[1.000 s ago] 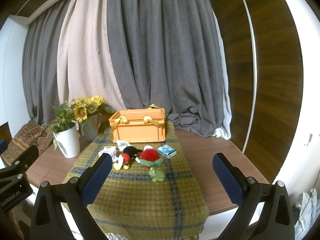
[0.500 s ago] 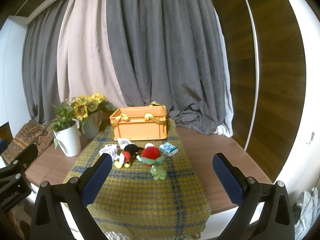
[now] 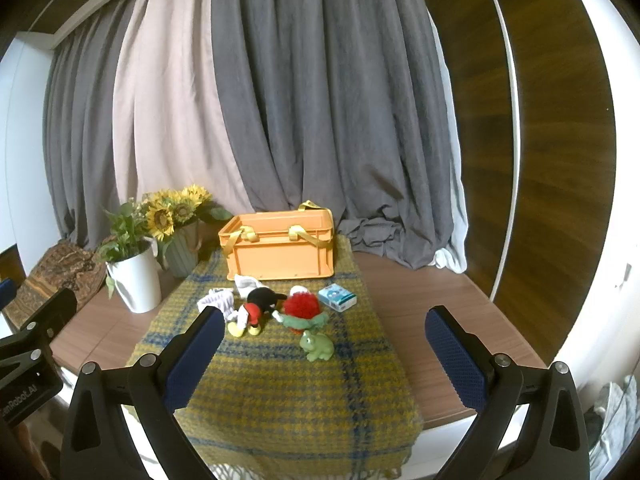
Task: Organize soft objects
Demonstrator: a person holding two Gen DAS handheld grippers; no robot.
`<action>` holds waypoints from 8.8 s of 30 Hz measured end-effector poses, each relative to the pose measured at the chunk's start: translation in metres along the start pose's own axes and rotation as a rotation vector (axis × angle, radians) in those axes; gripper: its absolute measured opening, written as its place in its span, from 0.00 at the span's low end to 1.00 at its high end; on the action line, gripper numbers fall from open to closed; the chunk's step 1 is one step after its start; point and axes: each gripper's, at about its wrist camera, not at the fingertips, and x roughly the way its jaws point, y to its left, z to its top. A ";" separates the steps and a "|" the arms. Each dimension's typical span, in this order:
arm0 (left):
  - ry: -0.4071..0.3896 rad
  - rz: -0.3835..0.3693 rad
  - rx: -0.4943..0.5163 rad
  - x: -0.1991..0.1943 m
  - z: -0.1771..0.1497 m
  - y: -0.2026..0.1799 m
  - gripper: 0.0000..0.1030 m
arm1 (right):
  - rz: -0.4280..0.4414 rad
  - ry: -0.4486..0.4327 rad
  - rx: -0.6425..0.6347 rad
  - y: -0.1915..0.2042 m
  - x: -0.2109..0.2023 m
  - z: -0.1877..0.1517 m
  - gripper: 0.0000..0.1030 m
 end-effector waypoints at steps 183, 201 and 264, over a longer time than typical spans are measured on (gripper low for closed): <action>0.018 -0.227 0.078 0.407 0.131 -0.062 0.37 | 0.150 -0.055 0.008 0.051 0.384 0.145 0.58; 0.115 -0.274 0.118 0.501 0.122 -0.078 0.37 | 0.125 0.024 -0.004 0.056 0.476 0.147 0.58; 0.071 -0.181 0.012 0.369 0.099 -0.008 0.86 | 0.030 -0.012 -0.006 0.068 0.357 0.129 0.87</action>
